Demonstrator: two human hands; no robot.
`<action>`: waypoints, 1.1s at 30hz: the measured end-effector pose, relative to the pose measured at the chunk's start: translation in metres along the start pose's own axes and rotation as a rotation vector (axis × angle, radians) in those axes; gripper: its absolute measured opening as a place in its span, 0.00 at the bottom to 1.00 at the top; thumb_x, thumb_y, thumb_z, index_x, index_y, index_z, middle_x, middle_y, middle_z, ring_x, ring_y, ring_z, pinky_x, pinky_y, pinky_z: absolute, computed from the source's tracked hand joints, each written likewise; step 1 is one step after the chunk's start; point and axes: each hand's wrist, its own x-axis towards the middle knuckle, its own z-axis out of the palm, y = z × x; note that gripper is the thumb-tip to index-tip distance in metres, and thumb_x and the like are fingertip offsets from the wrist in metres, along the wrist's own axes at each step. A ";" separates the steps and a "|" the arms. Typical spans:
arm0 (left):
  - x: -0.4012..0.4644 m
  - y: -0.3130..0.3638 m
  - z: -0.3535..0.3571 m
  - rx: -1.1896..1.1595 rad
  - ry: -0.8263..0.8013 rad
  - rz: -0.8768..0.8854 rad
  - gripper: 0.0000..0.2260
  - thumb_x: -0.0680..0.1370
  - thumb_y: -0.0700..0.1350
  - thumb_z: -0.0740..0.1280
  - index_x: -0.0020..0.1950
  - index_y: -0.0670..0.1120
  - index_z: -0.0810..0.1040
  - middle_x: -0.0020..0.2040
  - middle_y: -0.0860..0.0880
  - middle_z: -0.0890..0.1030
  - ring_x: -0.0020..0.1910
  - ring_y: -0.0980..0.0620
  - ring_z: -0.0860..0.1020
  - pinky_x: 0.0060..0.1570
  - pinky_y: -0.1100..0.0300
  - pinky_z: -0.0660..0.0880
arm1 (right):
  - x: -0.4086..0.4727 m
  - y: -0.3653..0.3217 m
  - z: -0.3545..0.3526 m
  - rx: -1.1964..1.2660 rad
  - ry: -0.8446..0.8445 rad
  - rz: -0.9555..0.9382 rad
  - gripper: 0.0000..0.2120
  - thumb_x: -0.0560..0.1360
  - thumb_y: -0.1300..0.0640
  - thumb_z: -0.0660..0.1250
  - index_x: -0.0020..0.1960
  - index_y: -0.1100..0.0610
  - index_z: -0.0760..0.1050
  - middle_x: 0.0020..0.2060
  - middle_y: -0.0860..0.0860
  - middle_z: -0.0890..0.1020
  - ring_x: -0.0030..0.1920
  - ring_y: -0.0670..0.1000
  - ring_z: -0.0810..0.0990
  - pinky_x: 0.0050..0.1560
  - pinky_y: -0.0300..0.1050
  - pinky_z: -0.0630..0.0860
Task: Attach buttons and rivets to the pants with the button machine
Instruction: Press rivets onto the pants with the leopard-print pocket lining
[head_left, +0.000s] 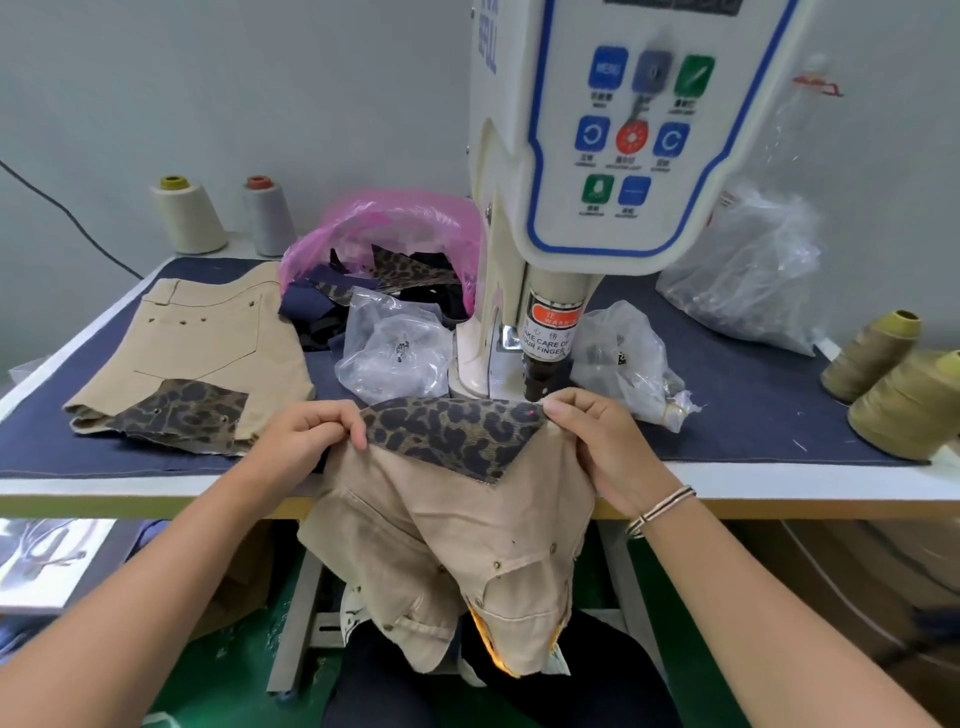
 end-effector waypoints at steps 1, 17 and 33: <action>0.000 -0.001 0.002 -0.007 0.015 -0.003 0.25 0.78 0.28 0.54 0.30 0.48 0.78 0.33 0.50 0.74 0.35 0.49 0.68 0.37 0.59 0.61 | 0.000 0.002 0.001 0.036 0.014 -0.009 0.13 0.76 0.63 0.64 0.39 0.51 0.82 0.33 0.46 0.82 0.36 0.41 0.79 0.39 0.33 0.75; 0.000 0.004 0.003 -0.142 0.004 -0.025 0.21 0.78 0.28 0.54 0.31 0.43 0.76 0.32 0.53 0.75 0.32 0.57 0.72 0.29 0.68 0.65 | 0.000 0.018 0.004 0.199 0.130 -0.111 0.09 0.78 0.66 0.62 0.46 0.52 0.70 0.27 0.42 0.72 0.28 0.39 0.72 0.32 0.32 0.72; -0.003 0.007 -0.001 -0.189 -0.078 -0.055 0.16 0.80 0.34 0.59 0.45 0.47 0.86 0.48 0.53 0.85 0.48 0.58 0.81 0.44 0.72 0.74 | 0.000 0.019 -0.004 0.242 -0.024 -0.076 0.09 0.69 0.61 0.69 0.46 0.49 0.75 0.36 0.47 0.77 0.38 0.43 0.77 0.43 0.38 0.77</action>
